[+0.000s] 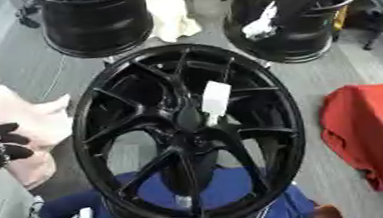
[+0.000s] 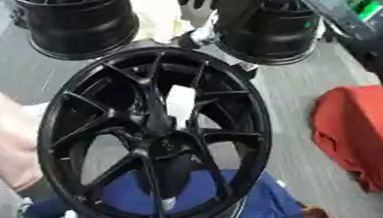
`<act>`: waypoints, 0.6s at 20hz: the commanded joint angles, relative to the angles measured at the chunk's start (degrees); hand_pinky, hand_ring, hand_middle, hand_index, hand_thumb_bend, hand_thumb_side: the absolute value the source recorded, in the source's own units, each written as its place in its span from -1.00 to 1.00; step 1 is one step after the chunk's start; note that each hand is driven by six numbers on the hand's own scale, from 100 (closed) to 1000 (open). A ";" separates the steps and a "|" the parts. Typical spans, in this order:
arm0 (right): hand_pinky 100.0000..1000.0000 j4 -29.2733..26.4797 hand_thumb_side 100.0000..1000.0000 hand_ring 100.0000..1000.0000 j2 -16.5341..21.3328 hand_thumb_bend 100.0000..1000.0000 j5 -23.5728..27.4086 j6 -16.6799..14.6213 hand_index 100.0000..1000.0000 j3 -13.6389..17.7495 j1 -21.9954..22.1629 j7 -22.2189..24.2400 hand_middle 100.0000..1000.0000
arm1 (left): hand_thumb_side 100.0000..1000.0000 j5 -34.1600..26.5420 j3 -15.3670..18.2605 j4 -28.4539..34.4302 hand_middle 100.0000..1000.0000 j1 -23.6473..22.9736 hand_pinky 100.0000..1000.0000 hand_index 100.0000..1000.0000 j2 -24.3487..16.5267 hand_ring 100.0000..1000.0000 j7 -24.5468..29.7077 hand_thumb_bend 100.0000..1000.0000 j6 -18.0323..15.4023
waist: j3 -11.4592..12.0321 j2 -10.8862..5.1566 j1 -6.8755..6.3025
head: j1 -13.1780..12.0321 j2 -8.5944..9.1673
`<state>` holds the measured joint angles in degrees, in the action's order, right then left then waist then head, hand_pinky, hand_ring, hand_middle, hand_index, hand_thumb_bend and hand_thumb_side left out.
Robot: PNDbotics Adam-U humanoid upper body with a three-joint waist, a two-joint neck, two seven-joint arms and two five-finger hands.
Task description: Pull the pin out of the wheel hub.
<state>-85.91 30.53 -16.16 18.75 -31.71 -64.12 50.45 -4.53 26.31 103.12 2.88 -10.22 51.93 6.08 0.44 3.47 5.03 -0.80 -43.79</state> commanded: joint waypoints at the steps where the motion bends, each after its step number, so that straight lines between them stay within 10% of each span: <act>1: 0.72 2.22 -0.29 0.84 -0.98 -0.34 -1.55 0.17 0.96 -1.16 -1.81 1.50 0.82 | 0.70 -0.11 -0.29 0.72 0.30 0.27 0.62 0.74 -1.64 0.32 0.03 -1.00 -0.30 | 0.12 -0.82 -0.34 | 0.21 -0.33; 12: 0.74 9.04 -0.25 0.86 -3.86 -0.34 -5.51 -3.28 0.96 -4.17 -1.77 1.52 0.82 | 0.70 0.16 -0.48 0.70 0.30 0.33 0.62 0.74 -1.53 0.32 0.03 -1.00 -0.30 | 0.30 -0.66 -0.28 | 0.25 -0.33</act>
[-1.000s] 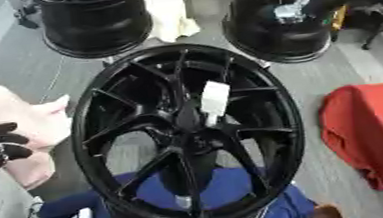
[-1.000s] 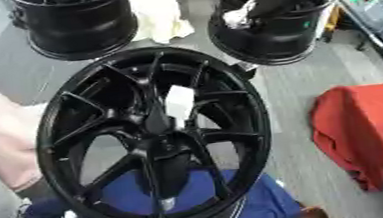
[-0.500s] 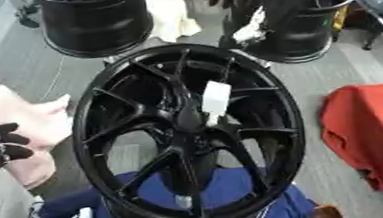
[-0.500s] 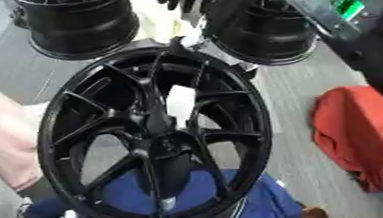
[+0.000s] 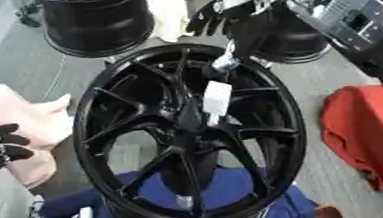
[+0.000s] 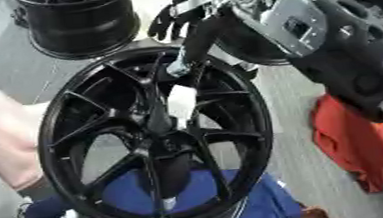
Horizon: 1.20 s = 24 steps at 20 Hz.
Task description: Pull the pin out of the wheel hub.
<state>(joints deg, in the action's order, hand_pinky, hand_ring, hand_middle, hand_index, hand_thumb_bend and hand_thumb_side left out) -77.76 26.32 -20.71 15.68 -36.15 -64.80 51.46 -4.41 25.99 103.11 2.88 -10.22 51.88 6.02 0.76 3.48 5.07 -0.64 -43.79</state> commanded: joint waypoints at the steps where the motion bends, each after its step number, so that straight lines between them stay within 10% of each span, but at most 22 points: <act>1: 0.74 1.28 -0.25 0.86 0.21 -0.34 -1.22 -0.47 0.96 0.18 -1.05 0.51 0.82 | 0.70 0.07 -0.16 0.70 0.30 0.33 0.62 0.74 -1.53 0.32 0.08 -1.00 -0.26 | -0.01 -0.65 -0.33 | 0.08 -0.33; 24: 0.72 4.70 -0.20 0.84 -1.10 -0.25 -1.73 -2.68 0.95 -1.33 0.41 0.51 0.80 | 0.71 0.20 -0.33 0.51 0.30 0.44 0.62 0.74 -1.55 0.33 0.08 -1.00 -0.48 | 0.03 -0.48 -0.38 | 0.14 -0.33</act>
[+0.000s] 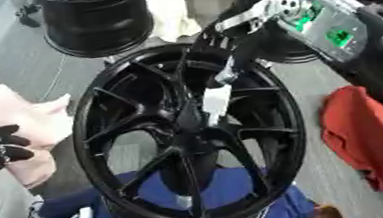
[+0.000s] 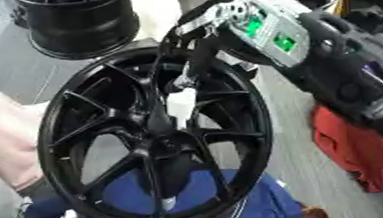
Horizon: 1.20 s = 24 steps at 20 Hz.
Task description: Pull the pin out of the wheel hub.
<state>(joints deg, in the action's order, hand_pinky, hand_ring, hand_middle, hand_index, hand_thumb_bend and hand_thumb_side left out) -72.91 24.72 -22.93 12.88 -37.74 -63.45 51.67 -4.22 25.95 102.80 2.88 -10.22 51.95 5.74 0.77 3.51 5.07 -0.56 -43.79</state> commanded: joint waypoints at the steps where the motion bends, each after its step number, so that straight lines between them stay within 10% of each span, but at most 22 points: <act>1: 0.72 -0.27 -0.22 0.84 0.47 -0.23 0.69 0.10 0.95 0.11 -0.90 0.30 0.80 | 0.71 0.01 -0.28 0.81 0.30 0.43 0.62 0.74 -1.56 0.33 0.02 -1.00 -0.20 | 0.04 -0.52 -0.37 | 0.06 -0.33; 24: 0.70 4.34 -0.24 0.82 -1.13 -0.25 0.72 -1.17 0.92 -0.45 1.30 0.30 0.75 | 0.72 -0.06 -0.41 0.87 0.30 0.60 0.62 0.74 -1.52 0.34 0.02 -1.00 -0.20 | 0.18 -0.36 -0.42 | 0.05 -0.33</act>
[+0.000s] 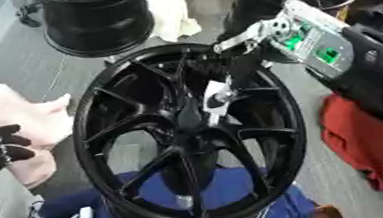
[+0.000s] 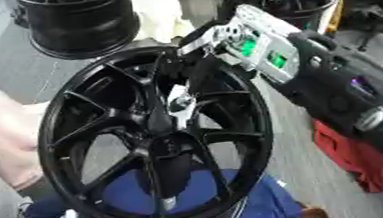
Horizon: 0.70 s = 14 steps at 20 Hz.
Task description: Pull the pin out of the wheel hub.
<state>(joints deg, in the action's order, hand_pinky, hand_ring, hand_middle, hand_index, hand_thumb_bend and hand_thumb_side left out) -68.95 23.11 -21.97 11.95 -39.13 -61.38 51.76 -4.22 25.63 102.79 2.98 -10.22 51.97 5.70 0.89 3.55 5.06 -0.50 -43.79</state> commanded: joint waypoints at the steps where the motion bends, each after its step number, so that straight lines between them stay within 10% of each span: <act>1: 0.70 0.54 -0.24 0.81 0.43 -0.26 -0.24 -0.34 0.91 0.94 -0.69 0.21 0.74 | 0.72 -0.06 -0.09 0.88 0.30 0.50 0.62 0.74 -1.51 0.34 0.00 -1.00 -0.15 | 0.05 -0.39 -0.41 | 0.00 -0.33; 14: 0.49 -0.04 -0.35 0.56 0.45 -0.24 0.88 1.46 0.77 0.73 0.09 0.21 0.49 | 0.72 0.06 -0.11 0.91 0.30 0.46 0.62 0.74 -1.41 0.34 0.00 -1.00 -0.05 | 0.03 -0.38 -0.37 | -0.02 -0.33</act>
<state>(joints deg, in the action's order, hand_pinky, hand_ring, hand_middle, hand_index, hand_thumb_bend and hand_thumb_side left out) -68.05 22.48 -21.51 12.82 -39.01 -60.40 51.68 -4.22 25.63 102.79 2.98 -10.22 51.97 5.70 0.91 3.56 5.06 -0.50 -43.79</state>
